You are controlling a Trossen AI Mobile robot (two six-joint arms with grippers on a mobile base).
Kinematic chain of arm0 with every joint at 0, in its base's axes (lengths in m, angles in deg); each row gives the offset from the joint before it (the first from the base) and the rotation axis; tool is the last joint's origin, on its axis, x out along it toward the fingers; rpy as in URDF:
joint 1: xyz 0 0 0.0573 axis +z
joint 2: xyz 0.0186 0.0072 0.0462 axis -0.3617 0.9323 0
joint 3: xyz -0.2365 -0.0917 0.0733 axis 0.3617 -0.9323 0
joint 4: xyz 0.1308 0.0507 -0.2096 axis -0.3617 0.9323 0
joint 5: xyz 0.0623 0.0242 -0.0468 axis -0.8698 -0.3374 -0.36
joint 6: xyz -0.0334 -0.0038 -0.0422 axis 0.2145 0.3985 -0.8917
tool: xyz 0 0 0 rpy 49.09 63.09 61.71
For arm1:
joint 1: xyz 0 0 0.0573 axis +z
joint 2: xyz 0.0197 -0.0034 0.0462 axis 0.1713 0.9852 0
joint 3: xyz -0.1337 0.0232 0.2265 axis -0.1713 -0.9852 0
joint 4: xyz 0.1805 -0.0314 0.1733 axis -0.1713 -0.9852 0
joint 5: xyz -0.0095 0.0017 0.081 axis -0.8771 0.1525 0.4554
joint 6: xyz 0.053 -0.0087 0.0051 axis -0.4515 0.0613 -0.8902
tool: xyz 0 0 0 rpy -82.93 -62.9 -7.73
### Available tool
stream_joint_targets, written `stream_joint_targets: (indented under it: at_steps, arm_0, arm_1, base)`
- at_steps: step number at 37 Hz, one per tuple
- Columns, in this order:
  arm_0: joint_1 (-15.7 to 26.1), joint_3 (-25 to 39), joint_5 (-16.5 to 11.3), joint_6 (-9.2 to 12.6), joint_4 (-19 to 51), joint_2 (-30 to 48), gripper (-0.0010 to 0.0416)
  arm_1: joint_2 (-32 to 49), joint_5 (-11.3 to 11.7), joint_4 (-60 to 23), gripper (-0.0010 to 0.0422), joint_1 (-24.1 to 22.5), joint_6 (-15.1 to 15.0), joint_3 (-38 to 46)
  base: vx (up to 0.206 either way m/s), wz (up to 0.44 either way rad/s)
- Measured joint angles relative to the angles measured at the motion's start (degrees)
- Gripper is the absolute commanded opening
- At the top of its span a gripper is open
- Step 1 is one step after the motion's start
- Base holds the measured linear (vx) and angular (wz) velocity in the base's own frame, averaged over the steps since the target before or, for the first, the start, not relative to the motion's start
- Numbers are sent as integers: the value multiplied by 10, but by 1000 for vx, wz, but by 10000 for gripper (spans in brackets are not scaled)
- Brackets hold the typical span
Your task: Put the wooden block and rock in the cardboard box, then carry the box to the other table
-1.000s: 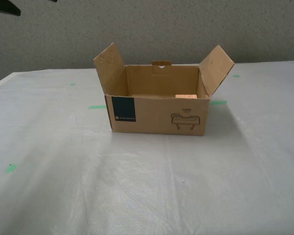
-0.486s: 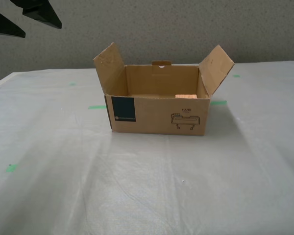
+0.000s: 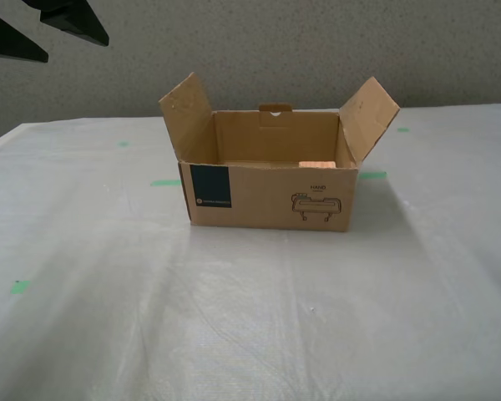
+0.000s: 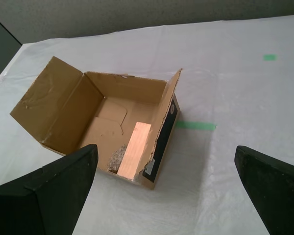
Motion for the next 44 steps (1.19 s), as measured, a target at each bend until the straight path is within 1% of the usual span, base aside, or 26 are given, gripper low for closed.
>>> stream_joint_targets:
  at_steps: [44]
  arm_0:
    - [0, -1, 0, 0, 0, 0, 390]
  arm_1:
    - [0, 0, -1, 389, 1, 0, 0]
  base:
    - [0, 0]
